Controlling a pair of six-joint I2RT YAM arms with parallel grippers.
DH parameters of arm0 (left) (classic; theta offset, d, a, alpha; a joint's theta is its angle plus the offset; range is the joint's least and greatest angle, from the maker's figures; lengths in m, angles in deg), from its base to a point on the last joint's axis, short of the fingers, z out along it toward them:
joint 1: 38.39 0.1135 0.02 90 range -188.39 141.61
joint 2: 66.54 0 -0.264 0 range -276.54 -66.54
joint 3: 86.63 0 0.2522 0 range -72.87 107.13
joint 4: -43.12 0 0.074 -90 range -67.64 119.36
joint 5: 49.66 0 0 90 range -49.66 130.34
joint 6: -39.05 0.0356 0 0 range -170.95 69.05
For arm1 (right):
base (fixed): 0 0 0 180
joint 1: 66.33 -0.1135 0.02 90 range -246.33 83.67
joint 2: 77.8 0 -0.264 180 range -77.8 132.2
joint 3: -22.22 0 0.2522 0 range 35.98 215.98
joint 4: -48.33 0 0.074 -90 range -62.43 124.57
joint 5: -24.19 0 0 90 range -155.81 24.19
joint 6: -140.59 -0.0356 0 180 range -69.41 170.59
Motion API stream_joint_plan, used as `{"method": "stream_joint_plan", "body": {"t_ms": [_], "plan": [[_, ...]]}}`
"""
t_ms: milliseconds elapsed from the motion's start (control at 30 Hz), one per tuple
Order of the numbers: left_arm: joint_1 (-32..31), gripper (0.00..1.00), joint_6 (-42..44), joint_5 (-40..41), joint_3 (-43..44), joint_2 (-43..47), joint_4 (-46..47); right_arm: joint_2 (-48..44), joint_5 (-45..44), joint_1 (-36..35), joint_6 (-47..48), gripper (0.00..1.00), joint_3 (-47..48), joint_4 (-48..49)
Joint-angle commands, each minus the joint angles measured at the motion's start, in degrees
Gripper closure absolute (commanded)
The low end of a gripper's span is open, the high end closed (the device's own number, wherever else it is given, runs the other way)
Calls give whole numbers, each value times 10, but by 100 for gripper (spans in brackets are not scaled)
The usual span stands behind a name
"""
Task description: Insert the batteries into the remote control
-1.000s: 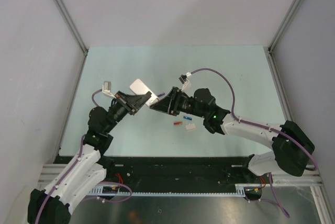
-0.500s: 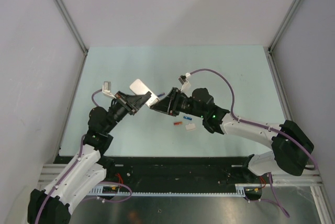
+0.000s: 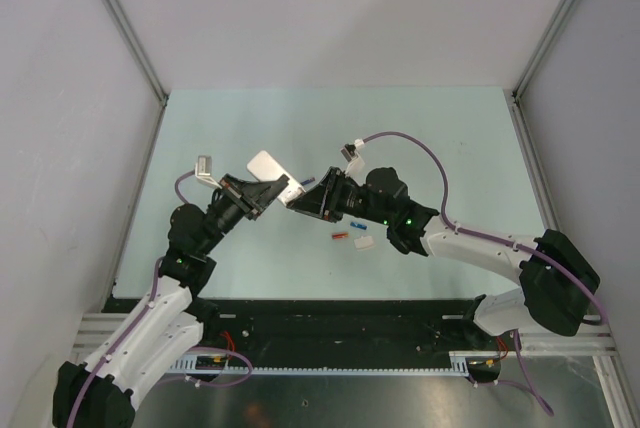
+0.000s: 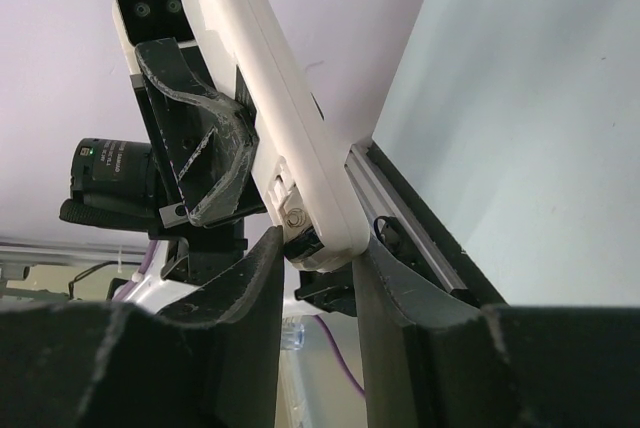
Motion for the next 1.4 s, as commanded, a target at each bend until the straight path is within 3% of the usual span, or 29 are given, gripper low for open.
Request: {"method": "stream_joint_plan", "body": {"t_ms": [0,67,400,500,533,600,767,1367], "plan": [[-4,100,0,0,10,12,35,-2,-25,2,16,95,16,-30],[-4,100,-2,0,8,11,35,-2,-23,3,17,100,15,-29],[-4,100,-5,-4,5,7,35,-14,-20,6,25,100,15,-29],[-4,100,-4,-4,4,6,35,-16,-10,8,21,80,15,-16],[-4,100,-4,-4,4,6,35,-16,-12,8,16,67,15,-15],[-3,100,-3,-4,2,7,35,-19,-16,9,15,56,15,-15],[-4,100,-10,-3,-1,6,35,-27,-29,9,13,45,15,-8],[-4,100,-52,-4,-3,-3,35,-23,-25,7,15,56,15,2]]}}
